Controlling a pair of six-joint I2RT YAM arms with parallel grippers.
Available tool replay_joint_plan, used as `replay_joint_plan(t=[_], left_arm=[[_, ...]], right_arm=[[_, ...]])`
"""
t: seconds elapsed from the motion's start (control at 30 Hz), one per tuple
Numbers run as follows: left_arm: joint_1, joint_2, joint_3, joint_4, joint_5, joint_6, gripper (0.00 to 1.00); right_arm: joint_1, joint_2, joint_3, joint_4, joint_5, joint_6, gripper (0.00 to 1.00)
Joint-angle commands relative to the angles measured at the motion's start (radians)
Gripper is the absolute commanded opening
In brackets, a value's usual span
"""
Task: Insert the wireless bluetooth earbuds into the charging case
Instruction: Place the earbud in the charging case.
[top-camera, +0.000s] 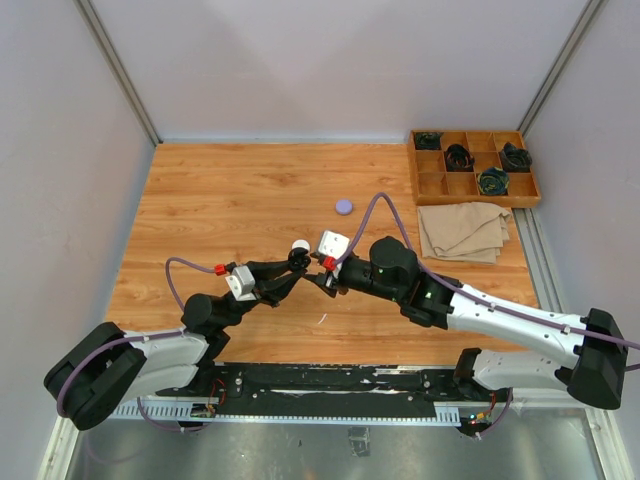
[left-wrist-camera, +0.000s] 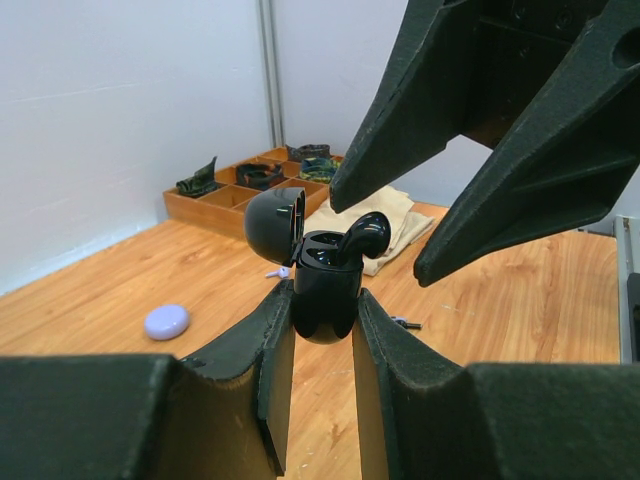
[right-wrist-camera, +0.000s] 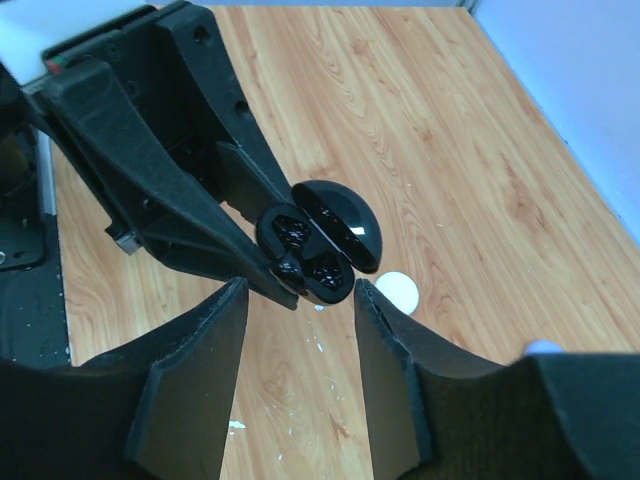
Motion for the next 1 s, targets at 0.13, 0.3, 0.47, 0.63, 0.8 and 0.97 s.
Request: replay_joint_plan(t=[0.13,0.3,0.47,0.63,0.8,0.97], left_arm=[[0.003,-0.005,-0.051,0.039,0.002,0.001,0.0],[0.003,-0.005,-0.052,0.04,0.002,0.0,0.0],[0.003,-0.002,-0.051,0.042,0.002,-0.001,0.0],[0.003,-0.002,-0.052,0.044,0.003,-0.001,0.0],[0.003,-0.004,-0.053,0.044,0.003,-0.001,0.0],[0.003,-0.008,-0.053,0.042,0.004,-0.001,0.0]], right_arm=[[-0.019,0.0,0.048,0.002,-0.125,0.013,0.44],[-0.019,0.008,0.064,-0.02,-0.16,0.017,0.41],[-0.019,0.014,0.07,-0.036,-0.126,0.028,0.36],[-0.019,0.025,0.088,-0.06,-0.104,0.048,0.32],[-0.019,0.034,0.101,-0.058,-0.142,0.069,0.29],[-0.019,0.049,0.11,-0.049,-0.174,0.083,0.29]])
